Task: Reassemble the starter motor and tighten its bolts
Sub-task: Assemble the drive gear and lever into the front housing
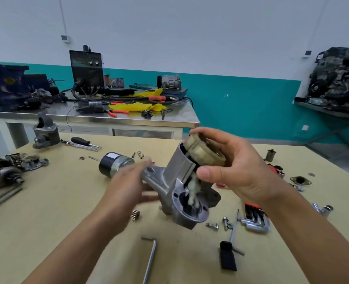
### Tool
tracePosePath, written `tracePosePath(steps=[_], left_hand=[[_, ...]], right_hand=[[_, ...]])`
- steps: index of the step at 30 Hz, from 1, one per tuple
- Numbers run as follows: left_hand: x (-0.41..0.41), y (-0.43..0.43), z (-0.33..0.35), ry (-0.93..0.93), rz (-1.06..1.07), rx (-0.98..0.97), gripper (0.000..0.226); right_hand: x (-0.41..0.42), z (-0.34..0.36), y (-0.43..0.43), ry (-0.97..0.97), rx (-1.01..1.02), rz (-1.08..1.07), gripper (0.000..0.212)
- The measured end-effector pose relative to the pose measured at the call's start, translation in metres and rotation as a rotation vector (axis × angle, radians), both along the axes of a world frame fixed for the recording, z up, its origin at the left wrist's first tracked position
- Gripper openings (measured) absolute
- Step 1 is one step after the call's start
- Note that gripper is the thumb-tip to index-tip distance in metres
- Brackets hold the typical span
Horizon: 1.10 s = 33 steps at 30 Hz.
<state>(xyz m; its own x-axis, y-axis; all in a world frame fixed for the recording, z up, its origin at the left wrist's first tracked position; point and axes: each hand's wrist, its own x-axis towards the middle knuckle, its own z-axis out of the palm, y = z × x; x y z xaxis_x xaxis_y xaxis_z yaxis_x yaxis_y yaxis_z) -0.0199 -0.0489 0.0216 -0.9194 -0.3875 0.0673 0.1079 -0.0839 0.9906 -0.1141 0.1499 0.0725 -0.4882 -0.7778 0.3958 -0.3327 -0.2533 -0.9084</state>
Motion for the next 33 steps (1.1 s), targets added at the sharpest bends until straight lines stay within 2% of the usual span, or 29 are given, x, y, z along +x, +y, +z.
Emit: tracePosePath(steps=[2,3,5,7,8,11,14,20,23,27,31,33], left_hand=[[0.001,-0.006,0.003,0.168,0.098,-0.087,0.038],[0.006,-0.006,0.006,0.232,0.011,-0.130,0.043],[0.011,0.001,0.004,0.249,-0.267,-0.311,0.061],[0.014,0.013,-0.005,0.241,-0.422,-0.532,0.079],[0.014,0.017,-0.008,0.237,-0.445,-0.566,0.086],[0.014,0.021,-0.012,0.243,-0.413,-0.504,0.094],[0.013,0.024,-0.012,0.239,-0.389,-0.490,0.093],[0.012,0.014,-0.012,0.158,-0.511,-0.540,0.114],[0.010,0.015,-0.013,0.185,-0.545,-0.541,0.102],[0.007,0.018,-0.014,0.225,-0.508,-0.489,0.091],[0.006,0.018,-0.016,0.251,-0.478,-0.495,0.084],[0.005,0.020,-0.017,0.237,-0.492,-0.487,0.080]], right_hand=[[0.002,-0.003,0.006,0.057,0.075,-0.032,0.064],[0.004,-0.006,0.007,0.103,0.121,-0.057,0.063],[0.011,-0.012,0.008,0.181,0.214,-0.084,0.064],[0.017,-0.019,0.006,0.238,0.278,-0.076,0.062],[0.019,-0.021,0.005,0.258,0.295,-0.083,0.061],[0.022,-0.021,0.006,0.291,0.326,-0.098,0.059],[0.021,-0.020,0.005,0.334,0.349,-0.104,0.060],[0.016,-0.023,0.006,0.302,0.380,-0.040,0.062],[0.013,-0.029,0.010,0.178,0.363,0.040,0.057],[0.008,-0.033,0.013,0.089,0.242,0.037,0.055],[0.006,-0.033,0.014,0.110,0.178,-0.008,0.053],[0.005,-0.032,0.017,0.123,0.179,-0.064,0.064]])
